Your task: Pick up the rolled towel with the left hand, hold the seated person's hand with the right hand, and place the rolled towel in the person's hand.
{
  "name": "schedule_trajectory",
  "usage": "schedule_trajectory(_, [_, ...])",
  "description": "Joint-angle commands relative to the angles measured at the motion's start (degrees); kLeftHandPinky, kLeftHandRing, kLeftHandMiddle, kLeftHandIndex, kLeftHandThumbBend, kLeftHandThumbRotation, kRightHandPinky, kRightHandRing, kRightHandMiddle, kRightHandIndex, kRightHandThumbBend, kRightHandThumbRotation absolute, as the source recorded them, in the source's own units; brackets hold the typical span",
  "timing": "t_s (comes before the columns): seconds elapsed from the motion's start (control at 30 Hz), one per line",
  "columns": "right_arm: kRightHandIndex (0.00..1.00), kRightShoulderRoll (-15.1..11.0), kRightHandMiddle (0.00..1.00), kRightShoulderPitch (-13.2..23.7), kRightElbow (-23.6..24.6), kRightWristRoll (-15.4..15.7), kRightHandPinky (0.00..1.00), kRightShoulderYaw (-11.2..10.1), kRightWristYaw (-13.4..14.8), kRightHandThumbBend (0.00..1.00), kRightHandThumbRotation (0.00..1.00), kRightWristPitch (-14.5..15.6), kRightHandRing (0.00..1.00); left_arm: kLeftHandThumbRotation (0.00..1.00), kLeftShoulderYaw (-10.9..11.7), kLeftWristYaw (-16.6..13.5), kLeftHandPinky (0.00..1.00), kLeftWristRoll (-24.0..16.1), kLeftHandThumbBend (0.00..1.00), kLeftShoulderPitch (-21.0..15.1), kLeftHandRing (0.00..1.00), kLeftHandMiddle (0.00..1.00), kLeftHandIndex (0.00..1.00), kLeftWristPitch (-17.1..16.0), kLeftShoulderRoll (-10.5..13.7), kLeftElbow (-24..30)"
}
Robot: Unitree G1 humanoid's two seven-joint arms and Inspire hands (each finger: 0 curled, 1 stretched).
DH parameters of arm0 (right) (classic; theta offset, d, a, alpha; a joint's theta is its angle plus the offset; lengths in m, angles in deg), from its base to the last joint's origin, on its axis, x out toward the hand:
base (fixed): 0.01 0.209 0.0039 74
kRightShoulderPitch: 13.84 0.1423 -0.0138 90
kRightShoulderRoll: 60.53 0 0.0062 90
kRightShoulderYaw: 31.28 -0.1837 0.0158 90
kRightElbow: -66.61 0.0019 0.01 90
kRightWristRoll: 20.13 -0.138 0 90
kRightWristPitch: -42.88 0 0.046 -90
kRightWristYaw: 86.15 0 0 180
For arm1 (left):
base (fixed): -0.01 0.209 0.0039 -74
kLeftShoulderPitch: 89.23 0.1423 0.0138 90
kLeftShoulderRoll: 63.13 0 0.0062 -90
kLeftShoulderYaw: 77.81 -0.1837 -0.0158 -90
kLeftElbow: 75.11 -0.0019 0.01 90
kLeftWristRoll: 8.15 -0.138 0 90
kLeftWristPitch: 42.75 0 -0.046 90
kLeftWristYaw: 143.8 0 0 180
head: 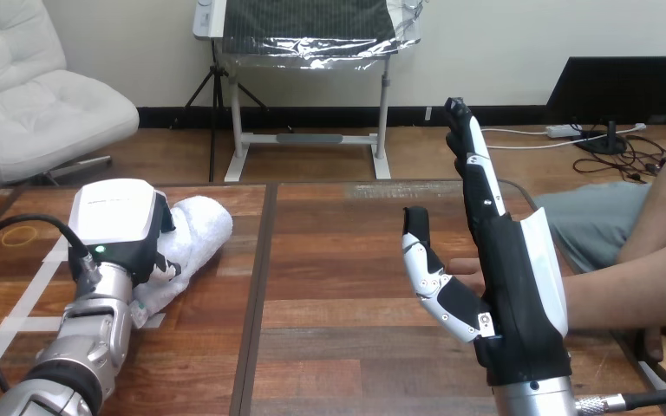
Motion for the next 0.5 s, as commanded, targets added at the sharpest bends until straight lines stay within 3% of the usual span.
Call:
schedule_trajectory(0.0, [1.00,0.97,1.00,1.77,3.30,-0.48,1.00,-0.26,-0.15,0.00,0.00,-0.34,1.00,0.00,0.39,0.55,0.34,0.52,0.64,-0.15,0.39,0.47,0.56,-0.61,0.64,-0.64])
schedule_trajectory(0.3, [1.00,0.87,1.00,1.94,3.12,-0.90,1.00,-0.21,-0.43,0.00,0.00,-0.90,1.00,0.00,0.34,-1.02,0.36,0.90,0.65,0.18,0.40,0.48,0.57,-2.19,0.90,0.21])
schedule_trajectory(0.47, [1.00,0.82,1.00,1.87,3.22,-0.96,1.00,-0.24,-0.62,0.00,0.00,-0.86,1.00,0.01,2.03,-1.54,0.35,2.99,0.66,1.06,0.39,0.47,0.57,-5.90,1.15,1.51])
